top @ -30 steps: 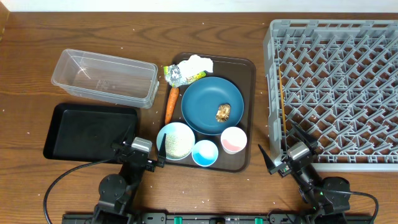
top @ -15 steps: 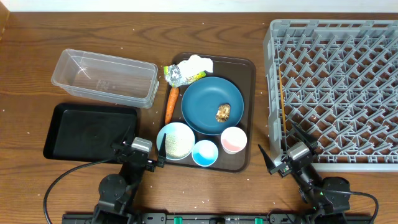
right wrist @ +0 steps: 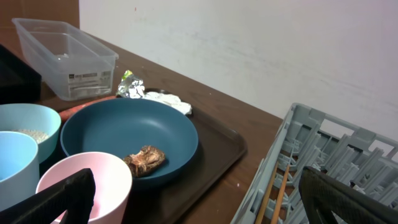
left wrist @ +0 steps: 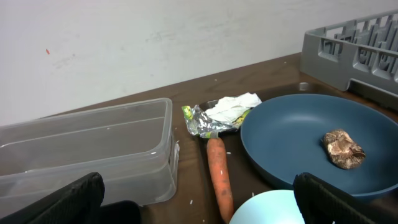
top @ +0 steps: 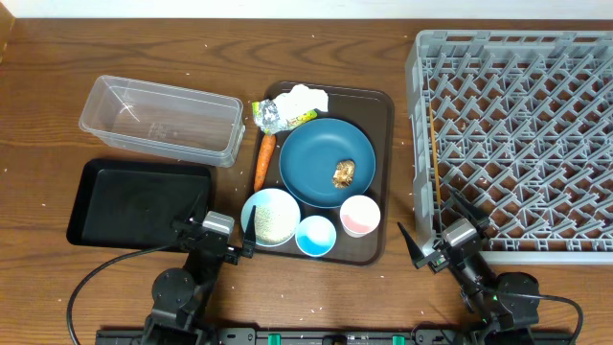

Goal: Sort waste into correct bins and load items into the dishwasher rack

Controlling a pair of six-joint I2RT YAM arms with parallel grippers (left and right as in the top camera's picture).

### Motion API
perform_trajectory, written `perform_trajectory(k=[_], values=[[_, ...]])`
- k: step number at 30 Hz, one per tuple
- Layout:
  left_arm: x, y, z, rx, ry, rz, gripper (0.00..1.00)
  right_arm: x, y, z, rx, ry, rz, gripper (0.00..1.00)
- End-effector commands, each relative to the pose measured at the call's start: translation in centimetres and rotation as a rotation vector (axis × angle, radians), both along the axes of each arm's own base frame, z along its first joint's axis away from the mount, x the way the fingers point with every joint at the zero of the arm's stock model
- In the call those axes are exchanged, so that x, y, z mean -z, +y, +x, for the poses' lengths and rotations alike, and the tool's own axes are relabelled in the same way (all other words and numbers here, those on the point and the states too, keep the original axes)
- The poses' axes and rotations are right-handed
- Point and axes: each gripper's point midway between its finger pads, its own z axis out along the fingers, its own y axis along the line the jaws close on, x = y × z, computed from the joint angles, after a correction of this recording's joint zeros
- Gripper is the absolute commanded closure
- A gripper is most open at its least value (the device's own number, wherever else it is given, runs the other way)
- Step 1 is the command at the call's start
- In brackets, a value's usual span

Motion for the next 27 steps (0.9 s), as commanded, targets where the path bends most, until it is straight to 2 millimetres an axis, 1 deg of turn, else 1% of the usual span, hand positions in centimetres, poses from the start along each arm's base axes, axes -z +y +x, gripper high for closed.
perform_trajectory(k=[1,16,20,21,23,25,27], values=[[1.5,0.0,0.0,-0.001,0.035,0.011,0.02,0.1,-0.2,0.1,0.012,0.009,0.013,0.01],[1.5,0.0,0.0,0.000,0.035,0.010,0.02,0.1,-0.2,0.1,0.011,0.009,0.014,0.01],[1.5,-0.1,0.0,0.008,0.036,0.005,0.02,0.0,0.6,-0.4,-0.043,0.007,0.016,0.01],[1.4,-0.5,-0.1,0.033,0.033,-0.002,0.02,0.0,0.6,-0.4,-0.044,0.007,0.016,0.01],[0.5,-2.1,-0.6,0.128,0.001,-0.020,0.02,-0.3,0.5,-0.3,-0.037,-0.009,0.014,0.01],[-0.9,-3.3,-1.1,0.208,-0.047,-0.035,0.02,-1.4,0.6,-0.4,-0.048,-0.050,0.026,0.01],[-2.6,-3.9,-1.6,0.244,-0.087,-0.054,0.02,-2.8,0.7,-0.6,-0.056,-0.077,0.069,0.01]])
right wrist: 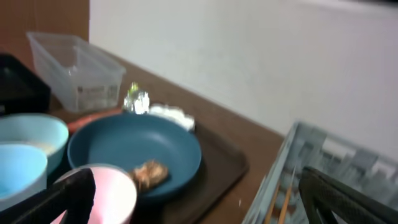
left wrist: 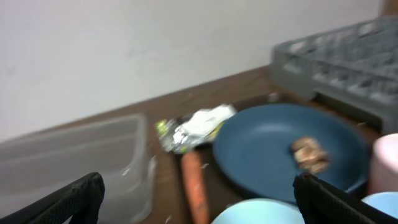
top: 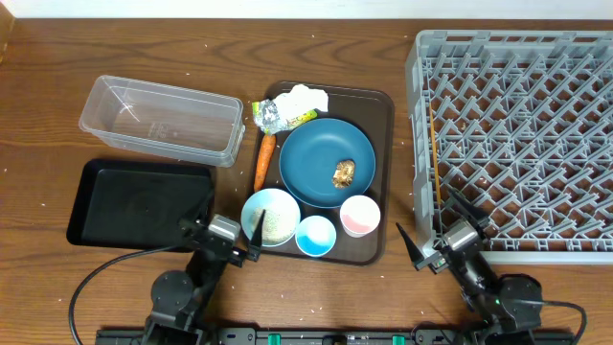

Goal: Sort waste into correct bins and load items into the dishwasher rack

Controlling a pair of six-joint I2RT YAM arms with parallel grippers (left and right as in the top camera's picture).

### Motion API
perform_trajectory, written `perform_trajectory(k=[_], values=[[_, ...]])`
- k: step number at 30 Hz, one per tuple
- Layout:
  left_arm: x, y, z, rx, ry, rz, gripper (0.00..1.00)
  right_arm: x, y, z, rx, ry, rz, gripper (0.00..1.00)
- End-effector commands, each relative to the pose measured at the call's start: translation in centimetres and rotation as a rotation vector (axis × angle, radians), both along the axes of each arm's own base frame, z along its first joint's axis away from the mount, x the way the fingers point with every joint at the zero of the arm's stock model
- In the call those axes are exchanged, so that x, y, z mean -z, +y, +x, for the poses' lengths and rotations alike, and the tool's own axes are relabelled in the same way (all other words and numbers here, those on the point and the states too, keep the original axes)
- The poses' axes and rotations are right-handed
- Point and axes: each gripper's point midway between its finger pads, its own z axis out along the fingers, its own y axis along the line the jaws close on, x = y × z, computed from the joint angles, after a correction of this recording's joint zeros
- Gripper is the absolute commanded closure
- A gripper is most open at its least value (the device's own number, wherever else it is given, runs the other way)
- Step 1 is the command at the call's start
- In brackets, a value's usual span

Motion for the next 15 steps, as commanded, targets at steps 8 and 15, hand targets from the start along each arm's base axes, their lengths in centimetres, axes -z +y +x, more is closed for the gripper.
perform_trajectory(k=[8,15], values=[[-8.0,-1.4,-2.0,0.109,-0.009,-0.189,0.02,-7.1,-1.8,-0.7,0.094,0.053,0.126,0.01],[-12.6,-1.7,-0.6,0.084,0.240,-0.161,0.02,-11.4,-2.0,1.3,0.142,0.312,0.070,0.01]])
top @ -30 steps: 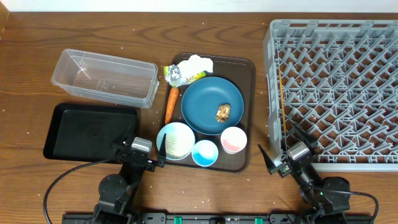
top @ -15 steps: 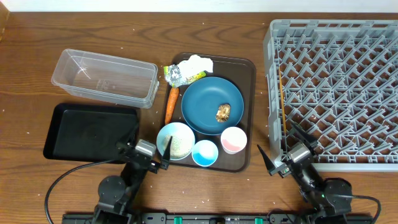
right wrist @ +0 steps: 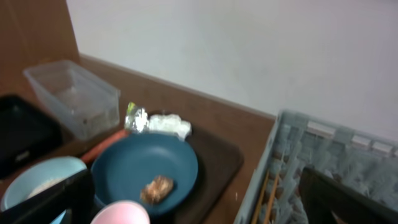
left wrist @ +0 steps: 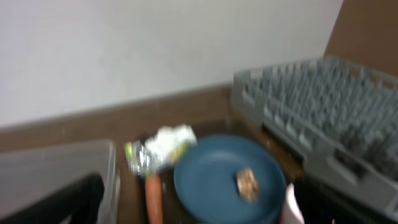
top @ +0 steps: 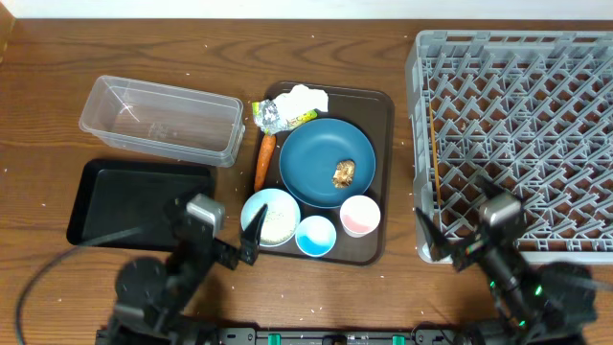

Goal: Sort waste into correct bins and load items into the dishwasher rack

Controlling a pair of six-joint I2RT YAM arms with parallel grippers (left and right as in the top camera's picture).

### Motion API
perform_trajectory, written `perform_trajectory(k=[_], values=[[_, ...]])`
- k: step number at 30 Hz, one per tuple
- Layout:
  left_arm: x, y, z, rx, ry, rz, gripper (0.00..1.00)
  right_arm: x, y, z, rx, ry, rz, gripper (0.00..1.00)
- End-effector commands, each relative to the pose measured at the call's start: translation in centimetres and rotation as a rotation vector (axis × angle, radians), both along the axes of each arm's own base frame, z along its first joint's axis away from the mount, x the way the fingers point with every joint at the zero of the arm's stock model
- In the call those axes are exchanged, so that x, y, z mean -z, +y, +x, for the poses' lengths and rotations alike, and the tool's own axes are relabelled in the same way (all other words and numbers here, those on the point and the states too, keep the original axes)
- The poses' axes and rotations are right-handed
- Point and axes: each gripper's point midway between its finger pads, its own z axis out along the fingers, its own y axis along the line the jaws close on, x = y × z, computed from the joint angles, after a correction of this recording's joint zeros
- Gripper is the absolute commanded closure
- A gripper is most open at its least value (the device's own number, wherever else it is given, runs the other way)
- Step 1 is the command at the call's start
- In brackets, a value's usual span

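A brown tray (top: 379, 107) holds a blue plate (top: 311, 158) with a food scrap (top: 345, 173), a carrot (top: 263, 160), a crumpled foil wrapper (top: 287, 107), a pale bowl of rice (top: 271, 217), a small blue bowl (top: 316, 236) and a pink cup (top: 360, 215). My left gripper (top: 215, 222) hangs open near the rice bowl, holding nothing. My right gripper (top: 455, 209) is open over the front left corner of the grey rack (top: 517, 134). The left wrist view is blurred but shows the plate (left wrist: 227, 180), the carrot (left wrist: 152, 198) and the rack (left wrist: 311, 106). The right wrist view has the plate (right wrist: 146, 171) and the cup (right wrist: 121, 213).
A clear plastic bin (top: 161, 120) lies left of the tray, and a black tray bin (top: 139, 203) sits in front of it. A pair of chopsticks (top: 433, 163) lies along the rack's left side. The wall runs behind the table.
Both arms have risen from the table's front edge, so the wrist cameras look down on the tray from higher. Both grippers stay open. No object has moved.
At first both grippers sat low at the front edge, open, the left near the rice bowl and the right by the rack's corner. Then both were shifting slightly, the wrist views blurred. Now both are higher, with everything on the tray unmoved.
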Motion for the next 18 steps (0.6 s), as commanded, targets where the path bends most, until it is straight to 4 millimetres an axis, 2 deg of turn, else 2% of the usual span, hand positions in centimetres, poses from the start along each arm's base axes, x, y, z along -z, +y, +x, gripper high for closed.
perform_trajectory(k=[1,8,11,13,15,18], values=[[-3.0,-0.4,1.3,-0.003,0.100,-0.022,0.02,-2.2,-0.4,2.0,0.043,0.113,-0.008,0.01],[-6.2,-1.5,5.2,-0.003,0.377,0.049,0.02,-4.8,0.8,6.1,0.012,0.442,-0.055,0.01],[-7.0,-2.6,6.4,0.025,0.435,0.006,0.02,-4.9,1.6,7.2,-0.019,0.542,-0.052,0.01],[-6.9,-3.6,6.9,0.075,0.452,-0.012,0.02,-4.3,2.7,7.0,-0.081,0.614,-0.032,0.01],[-6.2,-4.5,7.0,0.119,0.485,-0.022,0.02,-3.8,2.9,7.3,-0.093,0.641,-0.029,0.01],[-5.3,-5.7,6.8,0.192,0.544,-0.044,0.02,-2.5,1.7,8.5,0.016,0.696,-0.018,0.01]])
